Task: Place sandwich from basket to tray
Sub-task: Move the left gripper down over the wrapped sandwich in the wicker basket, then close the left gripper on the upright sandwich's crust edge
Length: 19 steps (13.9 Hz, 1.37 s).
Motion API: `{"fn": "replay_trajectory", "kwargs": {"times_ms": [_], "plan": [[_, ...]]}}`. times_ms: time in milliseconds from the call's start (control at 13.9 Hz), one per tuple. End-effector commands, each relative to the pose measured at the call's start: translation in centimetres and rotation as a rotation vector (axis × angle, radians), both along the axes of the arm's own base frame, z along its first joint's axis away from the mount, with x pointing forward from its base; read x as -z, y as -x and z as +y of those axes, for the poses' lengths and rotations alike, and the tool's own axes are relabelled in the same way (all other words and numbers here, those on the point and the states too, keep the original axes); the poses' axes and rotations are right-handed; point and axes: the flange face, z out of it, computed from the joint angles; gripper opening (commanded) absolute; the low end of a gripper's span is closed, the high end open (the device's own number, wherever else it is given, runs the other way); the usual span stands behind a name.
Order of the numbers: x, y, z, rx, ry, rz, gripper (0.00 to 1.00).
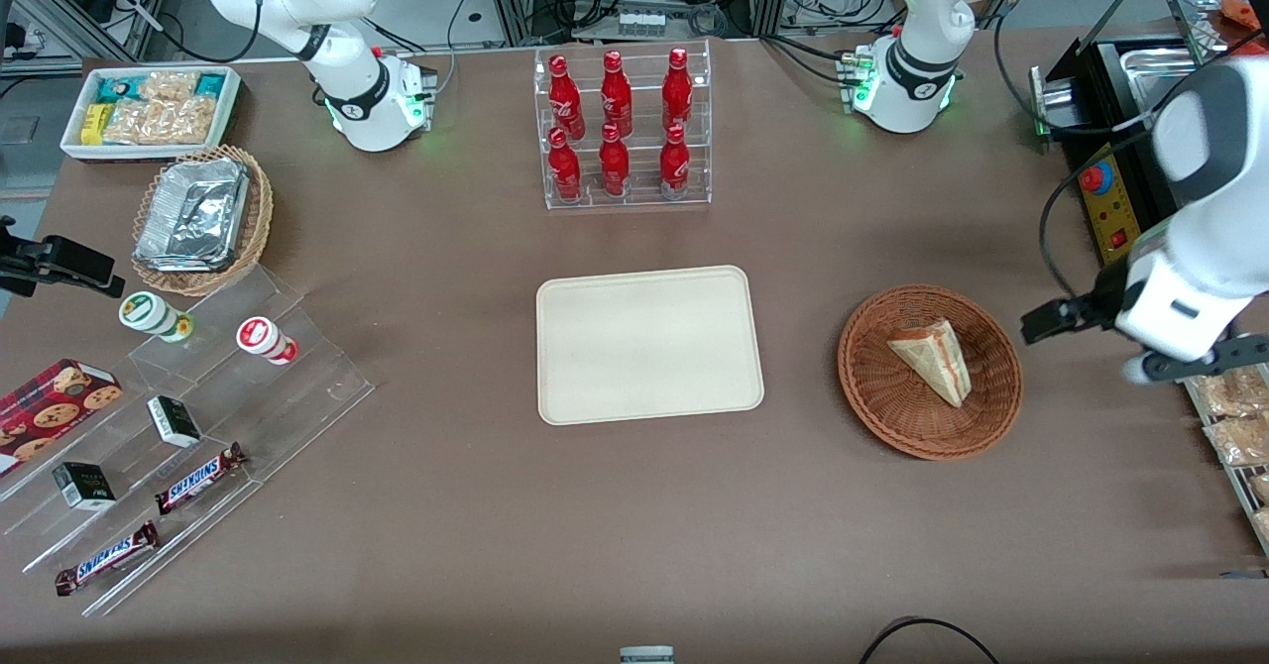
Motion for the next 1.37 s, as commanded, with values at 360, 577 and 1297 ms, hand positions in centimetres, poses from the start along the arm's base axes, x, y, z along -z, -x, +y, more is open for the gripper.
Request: {"fn": "replay_trajectory", "kwargs": {"times_ms": [360,577,1297], "plan": [[10.8,6.9,-2.2,-0.303,0.015,-0.099,1.00],[13.6,6.8,-2.4,-0.337,0.015,-0.080,1.00],[20.3,7.0,-4.0,-0.393,0.033,-0.073,1.00]]}}
